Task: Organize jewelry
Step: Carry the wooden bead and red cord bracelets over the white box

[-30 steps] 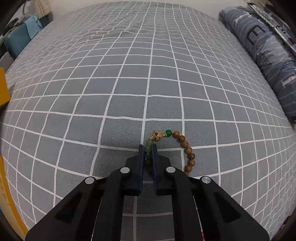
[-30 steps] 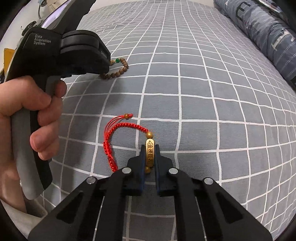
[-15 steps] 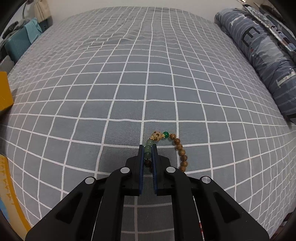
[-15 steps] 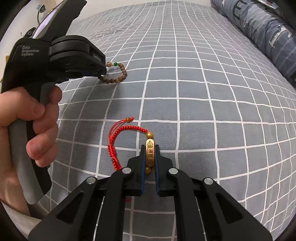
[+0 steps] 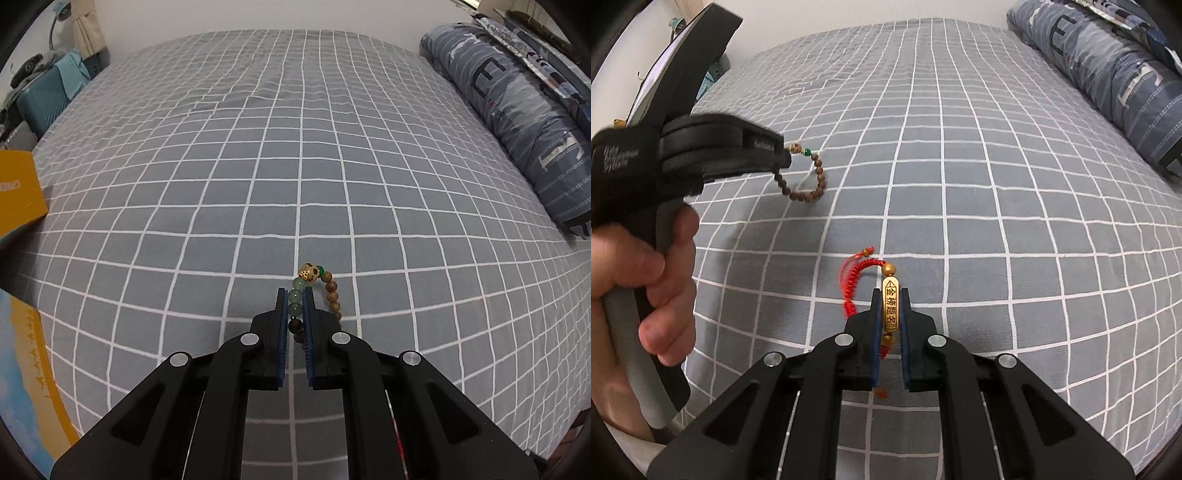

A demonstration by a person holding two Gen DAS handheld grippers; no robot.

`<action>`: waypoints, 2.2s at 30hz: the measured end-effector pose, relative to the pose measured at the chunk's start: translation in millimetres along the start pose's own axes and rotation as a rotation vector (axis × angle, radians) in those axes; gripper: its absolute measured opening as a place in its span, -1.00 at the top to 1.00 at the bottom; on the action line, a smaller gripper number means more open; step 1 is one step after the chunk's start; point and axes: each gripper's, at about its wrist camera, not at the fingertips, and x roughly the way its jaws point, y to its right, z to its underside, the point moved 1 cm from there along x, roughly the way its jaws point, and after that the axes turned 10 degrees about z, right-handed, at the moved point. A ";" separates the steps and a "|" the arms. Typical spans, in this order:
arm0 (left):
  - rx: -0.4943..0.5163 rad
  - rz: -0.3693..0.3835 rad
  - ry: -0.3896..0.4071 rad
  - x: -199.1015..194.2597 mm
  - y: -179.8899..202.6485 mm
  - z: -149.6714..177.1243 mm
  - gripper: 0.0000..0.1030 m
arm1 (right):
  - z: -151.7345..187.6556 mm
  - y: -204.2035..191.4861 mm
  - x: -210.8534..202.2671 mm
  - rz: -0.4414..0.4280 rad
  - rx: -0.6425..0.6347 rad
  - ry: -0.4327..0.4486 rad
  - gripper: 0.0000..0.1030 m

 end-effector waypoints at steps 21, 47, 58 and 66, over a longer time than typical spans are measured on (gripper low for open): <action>0.043 -0.008 0.095 -91.8 -15.5 41.7 0.86 | 2.2 -10.0 -62.1 0.012 0.015 0.087 0.85; 0.055 -0.103 0.214 -200.2 -50.7 101.2 0.86 | 1.3 -53.5 -104.8 -0.025 -0.020 0.152 0.85; -0.031 -0.155 0.282 -258.2 -112.9 112.6 0.86 | -19.8 -122.5 -135.1 -0.134 -0.097 0.206 0.85; -0.122 -0.217 0.328 -297.1 -163.7 131.2 0.86 | -15.9 -184.4 -158.3 -0.229 -0.166 0.248 0.85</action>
